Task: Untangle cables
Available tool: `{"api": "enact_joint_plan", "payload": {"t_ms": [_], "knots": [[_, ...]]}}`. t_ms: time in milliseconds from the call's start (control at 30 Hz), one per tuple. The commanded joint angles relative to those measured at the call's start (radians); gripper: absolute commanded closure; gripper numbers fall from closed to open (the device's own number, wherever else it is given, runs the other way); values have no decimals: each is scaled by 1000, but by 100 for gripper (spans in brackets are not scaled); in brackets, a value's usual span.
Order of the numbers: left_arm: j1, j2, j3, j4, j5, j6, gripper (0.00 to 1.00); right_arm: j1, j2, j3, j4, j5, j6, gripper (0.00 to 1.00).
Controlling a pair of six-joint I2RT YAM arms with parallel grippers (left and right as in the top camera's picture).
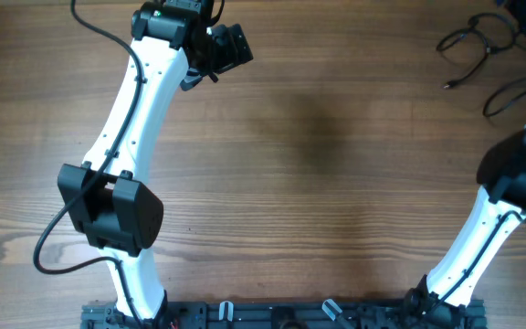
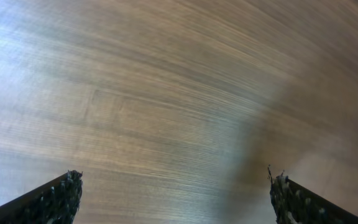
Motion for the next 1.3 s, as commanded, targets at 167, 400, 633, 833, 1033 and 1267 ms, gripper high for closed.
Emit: {"api": "enact_joint_plan", "payload": {"t_ms": [167, 400, 633, 833, 1033, 1267], "knots": [[63, -159, -5, 14, 50, 105, 0, 79, -412, 13, -233, -140, -77, 0], [85, -312, -5, -22, 50, 63, 0, 348, -538, 12, -436, -130, -261, 1], [85, -306, -7, -96, 61, 62, 0, 584, -541, 12, -558, 159, -260, 1], [85, -306, -6, -96, 61, 62, 0, 607, -549, 12, -594, 154, -231, 0], [85, -306, -6, -96, 61, 62, 0, 607, -548, 10, -613, 155, -232, 0], [85, -306, -7, -96, 61, 62, 0, 607, -548, 10, -627, 155, -232, 0]]}}
